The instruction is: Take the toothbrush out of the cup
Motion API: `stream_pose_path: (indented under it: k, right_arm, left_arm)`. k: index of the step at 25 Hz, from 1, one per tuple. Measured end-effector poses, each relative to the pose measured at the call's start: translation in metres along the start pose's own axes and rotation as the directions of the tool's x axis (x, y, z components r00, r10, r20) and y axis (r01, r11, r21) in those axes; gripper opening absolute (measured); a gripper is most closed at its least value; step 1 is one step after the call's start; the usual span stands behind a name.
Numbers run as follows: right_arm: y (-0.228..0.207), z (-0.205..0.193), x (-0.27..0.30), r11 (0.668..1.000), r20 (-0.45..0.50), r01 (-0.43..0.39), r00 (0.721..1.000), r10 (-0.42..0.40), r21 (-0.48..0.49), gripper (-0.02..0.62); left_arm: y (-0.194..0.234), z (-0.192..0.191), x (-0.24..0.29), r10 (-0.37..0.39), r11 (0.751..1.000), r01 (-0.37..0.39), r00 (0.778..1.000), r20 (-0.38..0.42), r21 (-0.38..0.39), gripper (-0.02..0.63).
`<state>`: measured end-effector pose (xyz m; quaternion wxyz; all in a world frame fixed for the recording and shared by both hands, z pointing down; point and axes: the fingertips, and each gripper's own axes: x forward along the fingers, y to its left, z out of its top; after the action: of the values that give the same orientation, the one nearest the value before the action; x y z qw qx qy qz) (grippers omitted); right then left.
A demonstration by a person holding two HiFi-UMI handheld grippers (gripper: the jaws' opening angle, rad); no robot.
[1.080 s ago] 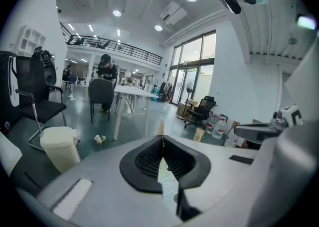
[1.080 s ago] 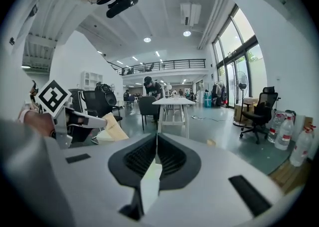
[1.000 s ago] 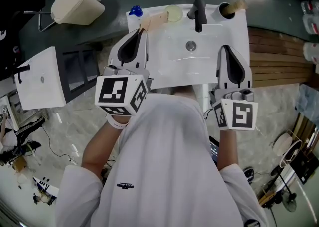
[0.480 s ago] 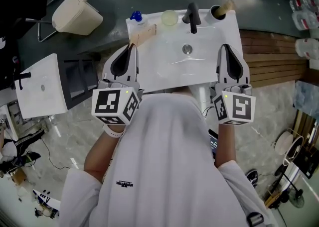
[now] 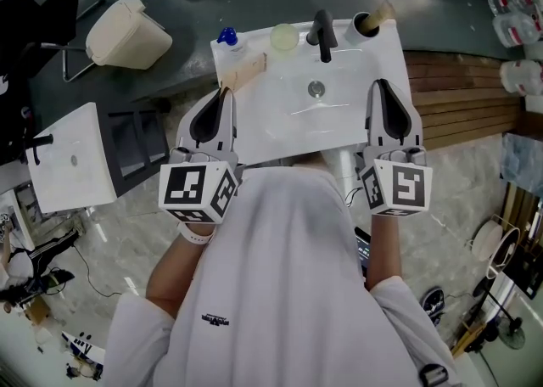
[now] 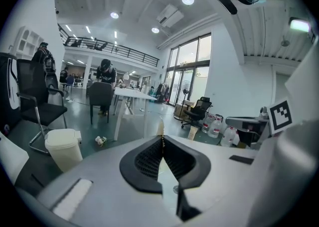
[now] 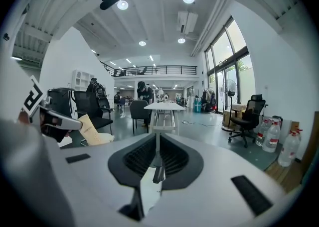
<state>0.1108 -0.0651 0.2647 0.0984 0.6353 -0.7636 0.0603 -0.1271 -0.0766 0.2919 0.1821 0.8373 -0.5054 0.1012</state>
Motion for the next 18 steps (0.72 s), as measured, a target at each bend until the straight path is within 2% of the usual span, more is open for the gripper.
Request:
stream_pose_path:
  k: [11, 14, 18]
  right_arm:
    - [-0.049, -0.014, 0.032, 1.000, -0.022, 0.019, 1.000, -0.019, 0.017, 0.012]
    - [-0.066, -0.021, 0.049, 1.000, -0.042, 0.012, 0.999, -0.011, 0.023, 0.094]
    - [-0.088, -0.031, 0.075, 1.000, -0.055, 0.015, 0.998, -0.014, 0.014, 0.094]
  left_arm:
    - [-0.018, -0.002, 0.033, -0.006, 1.000, 0.006, 0.999, -0.047, -0.002, 0.006]
    - [-0.023, 0.000, 0.048, -0.006, 1.000, 0.006, 0.998, -0.062, -0.007, 0.006]
    - [-0.029, -0.003, 0.065, -0.008, 1.000, 0.008, 0.996, -0.093, -0.001, 0.006]
